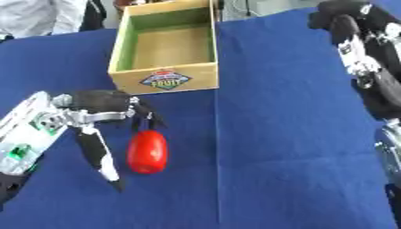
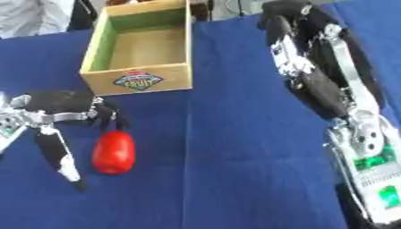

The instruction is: Pick up objects on the table and place them in the box.

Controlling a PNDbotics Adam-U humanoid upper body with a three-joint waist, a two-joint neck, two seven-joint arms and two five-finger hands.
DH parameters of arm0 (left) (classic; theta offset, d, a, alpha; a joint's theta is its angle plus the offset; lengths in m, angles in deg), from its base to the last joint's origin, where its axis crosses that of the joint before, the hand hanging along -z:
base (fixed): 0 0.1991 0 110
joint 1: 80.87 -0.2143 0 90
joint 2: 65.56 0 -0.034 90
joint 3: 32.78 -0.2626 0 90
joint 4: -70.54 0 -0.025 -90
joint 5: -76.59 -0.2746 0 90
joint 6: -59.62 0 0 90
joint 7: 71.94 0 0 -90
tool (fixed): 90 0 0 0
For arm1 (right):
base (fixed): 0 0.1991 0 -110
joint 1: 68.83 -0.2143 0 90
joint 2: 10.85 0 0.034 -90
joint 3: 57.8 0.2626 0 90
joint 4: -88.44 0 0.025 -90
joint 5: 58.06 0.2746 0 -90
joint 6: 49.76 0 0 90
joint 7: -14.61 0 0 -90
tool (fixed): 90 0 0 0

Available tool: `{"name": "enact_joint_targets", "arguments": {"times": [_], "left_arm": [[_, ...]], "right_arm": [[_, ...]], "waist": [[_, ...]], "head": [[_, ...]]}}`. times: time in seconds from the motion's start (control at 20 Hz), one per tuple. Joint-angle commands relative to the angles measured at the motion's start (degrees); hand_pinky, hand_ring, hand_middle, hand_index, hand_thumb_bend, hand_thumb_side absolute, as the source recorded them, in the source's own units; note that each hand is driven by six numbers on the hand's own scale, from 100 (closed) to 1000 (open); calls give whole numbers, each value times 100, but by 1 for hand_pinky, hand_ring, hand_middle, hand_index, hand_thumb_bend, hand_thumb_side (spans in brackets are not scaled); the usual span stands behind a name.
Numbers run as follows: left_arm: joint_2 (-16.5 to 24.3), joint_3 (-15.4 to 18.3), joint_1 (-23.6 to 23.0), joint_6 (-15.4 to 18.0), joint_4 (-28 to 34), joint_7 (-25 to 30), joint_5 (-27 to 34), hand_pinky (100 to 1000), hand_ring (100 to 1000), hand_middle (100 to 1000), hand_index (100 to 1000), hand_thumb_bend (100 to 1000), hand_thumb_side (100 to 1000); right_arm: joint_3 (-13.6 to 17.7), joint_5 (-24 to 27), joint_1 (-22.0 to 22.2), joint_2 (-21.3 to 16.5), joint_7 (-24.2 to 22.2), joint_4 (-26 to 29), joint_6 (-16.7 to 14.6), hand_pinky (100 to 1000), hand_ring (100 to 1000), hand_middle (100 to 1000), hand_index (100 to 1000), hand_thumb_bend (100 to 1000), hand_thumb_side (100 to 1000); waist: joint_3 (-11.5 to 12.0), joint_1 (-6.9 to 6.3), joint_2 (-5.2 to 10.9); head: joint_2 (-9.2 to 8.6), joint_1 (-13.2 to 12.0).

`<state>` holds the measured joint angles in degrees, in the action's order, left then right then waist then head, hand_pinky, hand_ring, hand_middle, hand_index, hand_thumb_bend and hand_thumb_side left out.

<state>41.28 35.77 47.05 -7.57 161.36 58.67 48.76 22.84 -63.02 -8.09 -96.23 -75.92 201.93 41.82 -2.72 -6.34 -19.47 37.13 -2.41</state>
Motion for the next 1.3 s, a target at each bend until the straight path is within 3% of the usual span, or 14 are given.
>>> {"name": "enact_joint_targets", "arguments": {"times": [0.05, 0.2, 0.45, 0.7, 0.85, 1.0, 1.15, 1.3], "left_arm": [[24, 41, 96, 922, -41, 691, -70, 273, 463, 601, 838, 938, 369], [-43, 15, 77, 990, -123, 546, 15, 234, 433, 541, 774, 948, 361], [-65, 40, 50, 984, -192, 438, 242, 196, 401, 487, 742, 922, 367], [13, 130, 4, 845, -136, 224, 414, 132, 349, 412, 667, 751, 421], [71, 192, -31, 751, -78, 17, 464, 100, 305, 359, 609, 594, 453], [119, 220, -58, 710, -31, -150, 473, 100, 292, 345, 593, 561, 449], [126, 170, -80, 722, -91, -137, 384, 100, 258, 313, 558, 533, 379], [94, 140, -87, 764, -143, -83, 350, 100, 255, 311, 552, 482, 387]], "right_arm": [[10, 23, -46, -27, -11, 111, 9, 924, 832, 626, 780, 100, 618], [14, 28, -49, -19, 0, 111, 18, 924, 832, 625, 779, 100, 616], [16, 31, -45, -14, 7, 111, 31, 925, 831, 624, 778, 100, 612], [14, 39, -32, -9, 7, 111, 37, 925, 832, 623, 777, 100, 610], [22, 40, -30, -8, 22, 111, 39, 925, 832, 623, 777, 100, 610], [24, 41, -31, -8, 30, 111, 41, 926, 832, 623, 777, 100, 610], [26, 40, -43, -8, 36, 111, 39, 926, 832, 622, 776, 100, 610], [28, 39, -51, -13, 44, 111, 41, 927, 832, 622, 776, 100, 612]], "waist": [[3, 10, 94], [-3, 14, 94], [1, 20, 101], [27, 25, 130], [34, 31, 144], [34, 37, 146], [27, 45, 127], [24, 53, 112]], "head": [[-70, -7], [-78, -2], [-78, 1], [-63, 13], [-56, 18], [-49, 20], [-61, 23], [-62, 25]]}}
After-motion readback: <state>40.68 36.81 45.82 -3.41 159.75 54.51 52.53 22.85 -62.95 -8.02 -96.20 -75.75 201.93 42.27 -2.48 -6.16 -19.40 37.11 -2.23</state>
